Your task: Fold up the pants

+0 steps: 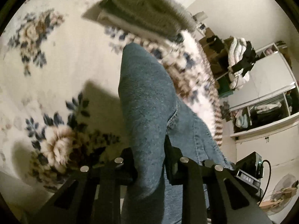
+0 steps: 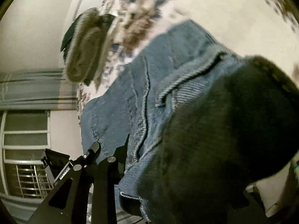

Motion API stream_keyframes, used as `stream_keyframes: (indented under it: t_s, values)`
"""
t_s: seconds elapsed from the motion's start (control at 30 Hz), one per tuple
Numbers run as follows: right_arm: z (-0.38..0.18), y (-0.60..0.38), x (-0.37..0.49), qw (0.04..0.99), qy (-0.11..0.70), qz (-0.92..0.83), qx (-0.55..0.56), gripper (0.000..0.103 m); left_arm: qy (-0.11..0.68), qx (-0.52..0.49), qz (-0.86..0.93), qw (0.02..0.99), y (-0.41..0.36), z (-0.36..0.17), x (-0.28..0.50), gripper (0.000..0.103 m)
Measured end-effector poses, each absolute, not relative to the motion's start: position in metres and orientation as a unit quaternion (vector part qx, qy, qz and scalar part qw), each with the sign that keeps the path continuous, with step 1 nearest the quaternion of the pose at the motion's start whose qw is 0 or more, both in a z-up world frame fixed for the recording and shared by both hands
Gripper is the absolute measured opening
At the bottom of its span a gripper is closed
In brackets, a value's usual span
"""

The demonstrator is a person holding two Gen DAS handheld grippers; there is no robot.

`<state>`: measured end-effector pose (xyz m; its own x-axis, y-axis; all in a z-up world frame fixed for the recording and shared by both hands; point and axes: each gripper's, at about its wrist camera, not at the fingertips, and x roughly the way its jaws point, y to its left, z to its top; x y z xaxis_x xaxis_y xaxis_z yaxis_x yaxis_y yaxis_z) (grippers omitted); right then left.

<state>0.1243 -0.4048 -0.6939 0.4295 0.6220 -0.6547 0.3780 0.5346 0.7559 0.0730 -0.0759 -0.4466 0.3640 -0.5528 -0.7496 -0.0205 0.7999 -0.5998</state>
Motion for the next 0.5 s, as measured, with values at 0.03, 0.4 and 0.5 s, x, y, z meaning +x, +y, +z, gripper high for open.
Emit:
stream_keyframes:
  t_s: [0.03,0.4,0.5]
  values:
    - [-0.682,-0.404,0.13,0.702,0.526,0.092,0.471,0.033,0.535,-0.266,-0.168,0.784,-0.075,-0.434,0.077,0.02]
    - [-0.535,-0.387,0.26,0.768,0.46,0.14,0.424,0.033,0.449,-0.287,-0.181,0.826,-0.046,-0.311,0.2,0.02]
    - [-0.51,-0.377,0.314,0.783,0.437,0.145,0.418,0.033,0.429,-0.291,-0.184,0.835,-0.033,-0.296,0.263,0.02]
